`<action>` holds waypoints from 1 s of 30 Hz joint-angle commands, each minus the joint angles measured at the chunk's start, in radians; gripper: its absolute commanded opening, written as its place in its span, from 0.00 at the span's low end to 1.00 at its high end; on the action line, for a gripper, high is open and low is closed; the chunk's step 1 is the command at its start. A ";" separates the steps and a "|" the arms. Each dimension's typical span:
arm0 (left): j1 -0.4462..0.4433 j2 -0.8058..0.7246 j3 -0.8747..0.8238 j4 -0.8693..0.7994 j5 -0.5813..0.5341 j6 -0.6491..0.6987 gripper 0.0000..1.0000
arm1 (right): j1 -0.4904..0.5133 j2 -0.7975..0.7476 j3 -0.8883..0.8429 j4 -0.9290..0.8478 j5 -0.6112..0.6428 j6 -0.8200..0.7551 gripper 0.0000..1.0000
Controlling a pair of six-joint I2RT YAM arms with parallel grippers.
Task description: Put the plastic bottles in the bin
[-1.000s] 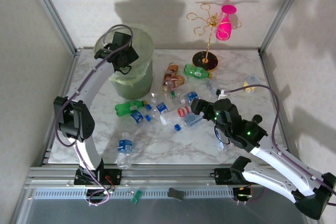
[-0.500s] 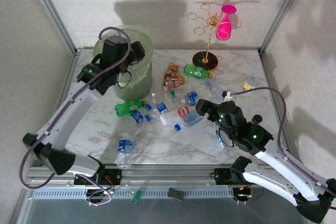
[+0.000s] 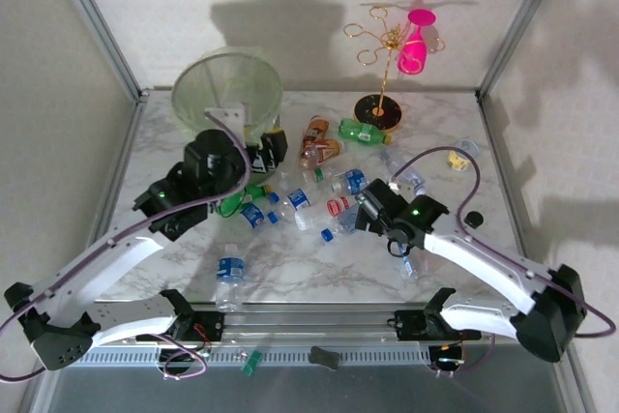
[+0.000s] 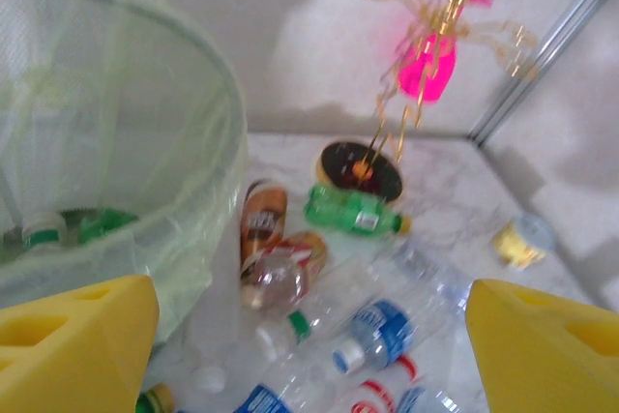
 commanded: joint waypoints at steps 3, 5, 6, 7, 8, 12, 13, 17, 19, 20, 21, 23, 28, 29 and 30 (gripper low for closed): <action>-0.011 0.058 -0.080 0.076 0.035 0.041 0.82 | -0.017 0.017 -0.037 -0.067 0.033 0.063 0.99; -0.011 0.094 -0.059 0.051 0.057 0.037 0.82 | -0.051 0.040 -0.048 -0.066 0.049 0.075 0.99; -0.011 0.103 -0.054 0.048 0.063 0.037 0.82 | -0.068 0.054 -0.053 -0.063 0.054 0.075 0.99; -0.011 0.106 -0.057 0.048 0.064 0.037 0.82 | -0.088 0.070 -0.060 -0.055 0.055 0.072 0.99; -0.011 0.107 -0.064 0.051 0.064 0.036 0.82 | -0.109 0.084 -0.070 -0.049 0.056 0.071 0.99; -0.011 0.111 -0.071 0.045 0.053 0.036 0.82 | -0.197 0.106 -0.136 0.041 0.014 0.018 0.99; -0.011 0.112 -0.071 0.046 0.056 0.035 0.82 | -0.221 0.115 -0.147 0.056 -0.001 0.009 0.99; -0.011 0.116 -0.071 0.048 0.066 0.033 0.82 | -0.268 0.147 -0.178 0.096 -0.018 0.002 0.99; -0.011 0.116 -0.071 0.048 0.066 0.033 0.82 | -0.286 0.158 -0.202 0.122 -0.034 -0.006 0.99; -0.011 0.116 -0.071 0.047 0.067 0.032 0.82 | -0.294 0.165 -0.214 0.137 -0.052 -0.013 0.99; -0.011 0.116 -0.070 0.048 0.068 0.032 0.82 | -0.303 0.172 -0.222 0.150 -0.069 -0.018 0.99; -0.011 0.119 -0.070 0.048 0.069 0.030 0.82 | -0.314 0.183 -0.233 0.173 -0.105 -0.020 0.99; -0.011 0.131 -0.066 0.044 0.070 0.029 0.82 | -0.316 0.182 -0.242 0.217 -0.186 -0.021 0.98; -0.011 0.134 -0.066 0.045 0.070 0.029 0.82 | -0.316 0.183 -0.241 0.221 -0.201 -0.019 0.96; -0.011 0.137 -0.064 0.043 0.069 0.028 0.83 | -0.316 0.183 -0.242 0.224 -0.214 -0.015 0.95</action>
